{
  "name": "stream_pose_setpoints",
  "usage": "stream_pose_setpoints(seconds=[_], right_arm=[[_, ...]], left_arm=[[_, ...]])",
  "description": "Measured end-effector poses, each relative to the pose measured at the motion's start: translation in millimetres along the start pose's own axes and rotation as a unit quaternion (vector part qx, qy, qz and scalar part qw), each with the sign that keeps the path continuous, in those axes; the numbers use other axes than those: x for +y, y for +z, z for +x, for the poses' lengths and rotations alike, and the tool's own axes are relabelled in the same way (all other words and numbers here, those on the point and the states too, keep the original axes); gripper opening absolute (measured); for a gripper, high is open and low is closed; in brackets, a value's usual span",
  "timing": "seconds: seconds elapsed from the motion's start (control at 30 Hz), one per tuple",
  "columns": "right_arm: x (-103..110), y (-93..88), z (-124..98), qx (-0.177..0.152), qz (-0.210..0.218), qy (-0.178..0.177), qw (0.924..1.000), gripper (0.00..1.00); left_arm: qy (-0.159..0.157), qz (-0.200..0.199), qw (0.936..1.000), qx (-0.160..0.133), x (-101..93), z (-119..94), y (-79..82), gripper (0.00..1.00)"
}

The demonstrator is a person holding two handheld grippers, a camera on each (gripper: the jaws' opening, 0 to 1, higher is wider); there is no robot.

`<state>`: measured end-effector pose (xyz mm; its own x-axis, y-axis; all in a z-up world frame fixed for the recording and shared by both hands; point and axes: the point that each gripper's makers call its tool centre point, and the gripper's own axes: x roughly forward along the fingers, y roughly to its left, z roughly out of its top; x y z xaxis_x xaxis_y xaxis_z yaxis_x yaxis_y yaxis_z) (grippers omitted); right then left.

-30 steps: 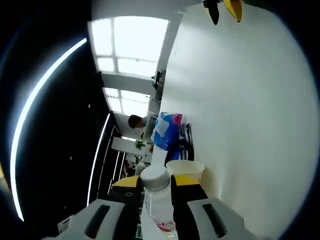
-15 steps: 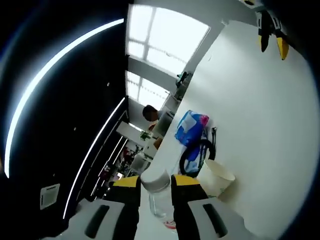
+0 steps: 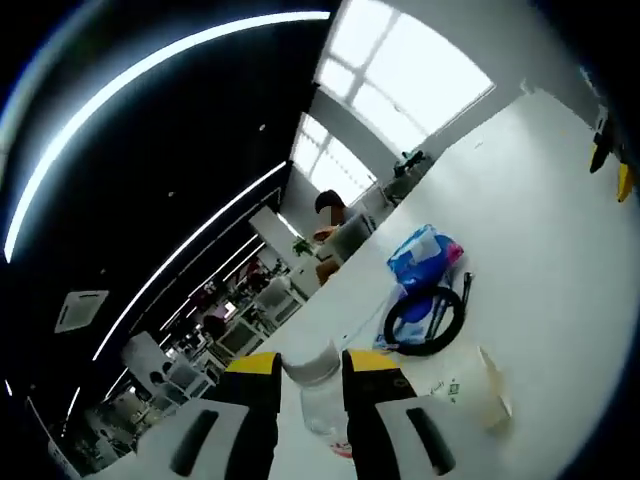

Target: Arrange the tabletop items into an orderly group along one side of the table until the central work area is clear of visible clutter.

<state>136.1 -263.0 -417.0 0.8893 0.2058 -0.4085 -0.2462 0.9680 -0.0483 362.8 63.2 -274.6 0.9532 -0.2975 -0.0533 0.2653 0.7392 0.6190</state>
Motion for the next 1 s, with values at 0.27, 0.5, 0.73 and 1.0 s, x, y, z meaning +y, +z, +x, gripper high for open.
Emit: stream_pose_setpoints(seconds=[0.27,0.5,0.73,1.0], right_arm=[[2.9,0.6,1.2,0.000,-0.002,0.004,1.0000,0.53],[2.9,2.8,0.6,-0.003,-0.002,0.006,1.0000,0.53],[0.9,3.4,0.3,-0.001,-0.004,0.006,1.0000,0.52],[0.3,5.2,-2.6,-0.004,-0.001,0.008,1.0000,0.52]], left_arm=[[0.016,-0.041,0.9984,0.036,12.2,7.8,-6.3,0.22],[0.023,-0.077,0.9951,0.057,23.5,14.7,-14.6,0.22],[0.012,-0.163,0.9843,0.067,38.4,18.8,-29.0,0.22],[0.006,-0.162,0.9833,0.082,32.2,24.2,-25.5,0.23]])
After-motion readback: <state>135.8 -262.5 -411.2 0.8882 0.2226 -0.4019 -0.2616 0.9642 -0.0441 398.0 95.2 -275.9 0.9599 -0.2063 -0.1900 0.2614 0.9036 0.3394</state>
